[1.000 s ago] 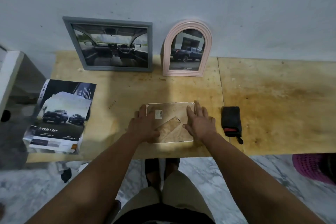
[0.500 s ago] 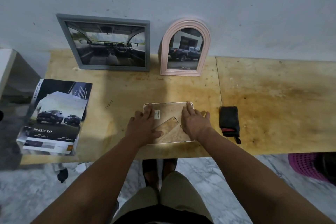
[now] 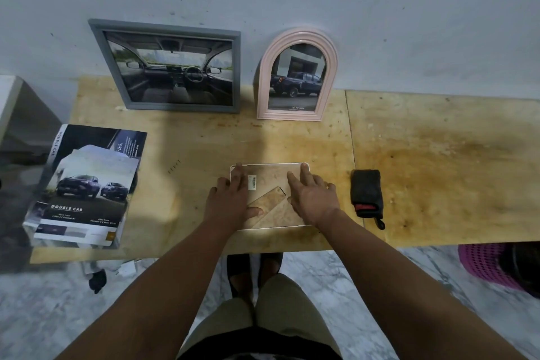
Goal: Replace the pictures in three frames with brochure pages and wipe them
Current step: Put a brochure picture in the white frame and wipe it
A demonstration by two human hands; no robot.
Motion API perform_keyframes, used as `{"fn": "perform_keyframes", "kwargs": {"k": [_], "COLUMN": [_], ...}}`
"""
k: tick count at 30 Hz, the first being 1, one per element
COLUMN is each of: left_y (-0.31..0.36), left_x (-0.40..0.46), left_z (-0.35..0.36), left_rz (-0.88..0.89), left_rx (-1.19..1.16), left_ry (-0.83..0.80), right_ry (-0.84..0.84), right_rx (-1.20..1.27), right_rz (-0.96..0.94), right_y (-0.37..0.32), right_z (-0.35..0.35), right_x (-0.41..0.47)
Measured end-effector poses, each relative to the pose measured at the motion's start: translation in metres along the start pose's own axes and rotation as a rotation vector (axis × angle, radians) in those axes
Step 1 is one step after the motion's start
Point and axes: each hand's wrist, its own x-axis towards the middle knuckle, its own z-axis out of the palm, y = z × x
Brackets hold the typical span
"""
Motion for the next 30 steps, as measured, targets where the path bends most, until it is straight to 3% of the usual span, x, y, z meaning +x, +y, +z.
{"fn": "perform_keyframes", "kwargs": {"k": [3,7,15,30], "left_y": [0.003,0.002,-0.026,-0.027], "left_x": [0.000,-0.007,-0.031,-0.035], "left_z": [-0.006,-0.011,0.009,0.027], "left_rz": [-0.016,-0.016,0.122,0.107], "left_rx": [-0.063,-0.148,-0.096,-0.129], "left_ry": [-0.009,-0.031,-0.065,-0.081], "right_ry": [0.073,0.013,-0.040,-0.065], "right_rx": [0.064,0.120,0.130,0.160], "right_rz": [0.003,-0.064,-0.082,-0.068], "right_y": [0.005,0.019,0.025,0.027], "right_z": [0.010,0.024,0.023,0.024], "right_x": [-0.013,-0.033,-0.038,-0.032]}}
